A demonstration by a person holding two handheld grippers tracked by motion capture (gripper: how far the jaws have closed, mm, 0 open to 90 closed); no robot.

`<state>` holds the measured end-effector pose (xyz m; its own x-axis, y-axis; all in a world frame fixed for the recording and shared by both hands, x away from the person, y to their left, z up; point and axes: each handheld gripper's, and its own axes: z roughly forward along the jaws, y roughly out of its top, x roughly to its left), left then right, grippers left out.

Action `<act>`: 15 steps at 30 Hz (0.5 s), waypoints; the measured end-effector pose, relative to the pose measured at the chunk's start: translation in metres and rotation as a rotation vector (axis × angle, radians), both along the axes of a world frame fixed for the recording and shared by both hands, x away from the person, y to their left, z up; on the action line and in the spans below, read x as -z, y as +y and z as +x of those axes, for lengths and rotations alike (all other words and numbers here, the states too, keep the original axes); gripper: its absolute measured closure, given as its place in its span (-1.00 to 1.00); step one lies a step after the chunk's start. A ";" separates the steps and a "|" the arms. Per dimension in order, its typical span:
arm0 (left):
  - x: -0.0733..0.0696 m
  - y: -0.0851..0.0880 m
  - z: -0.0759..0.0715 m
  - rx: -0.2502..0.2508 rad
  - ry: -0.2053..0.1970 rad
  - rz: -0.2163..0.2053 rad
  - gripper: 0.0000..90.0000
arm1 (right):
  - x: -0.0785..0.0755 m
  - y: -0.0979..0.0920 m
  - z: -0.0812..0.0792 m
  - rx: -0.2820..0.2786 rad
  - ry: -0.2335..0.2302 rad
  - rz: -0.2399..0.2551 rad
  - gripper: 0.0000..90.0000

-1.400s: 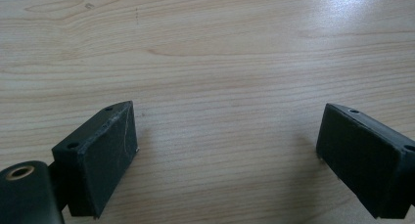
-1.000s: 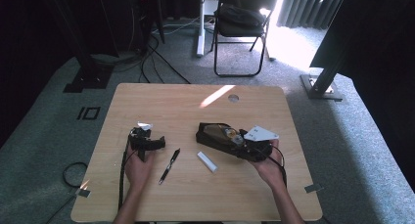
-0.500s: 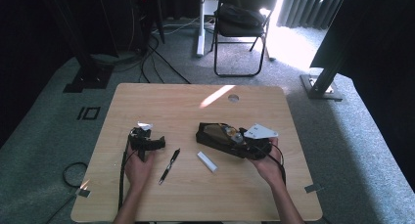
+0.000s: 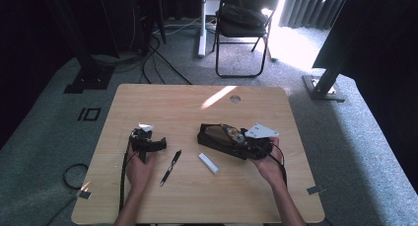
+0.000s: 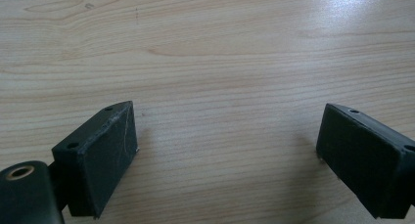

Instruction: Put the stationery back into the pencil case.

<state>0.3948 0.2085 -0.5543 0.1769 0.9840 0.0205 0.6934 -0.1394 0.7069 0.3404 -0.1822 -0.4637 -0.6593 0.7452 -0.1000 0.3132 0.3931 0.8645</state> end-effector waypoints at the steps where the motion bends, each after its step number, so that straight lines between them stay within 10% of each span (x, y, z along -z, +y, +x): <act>1: 0.000 0.000 0.000 0.000 0.000 0.000 -0.81 | 0.001 0.000 0.001 0.002 0.002 0.001 -0.07; 15: 0.000 0.000 0.000 0.000 0.000 0.000 -0.82 | 0.008 0.003 0.009 0.006 0.025 -0.004 -0.07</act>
<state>0.3948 0.2085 -0.5543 0.1771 0.9840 0.0205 0.6935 -0.1395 0.7068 0.3493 -0.1795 -0.4715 -0.6573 0.7487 -0.0861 0.3374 0.3944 0.8548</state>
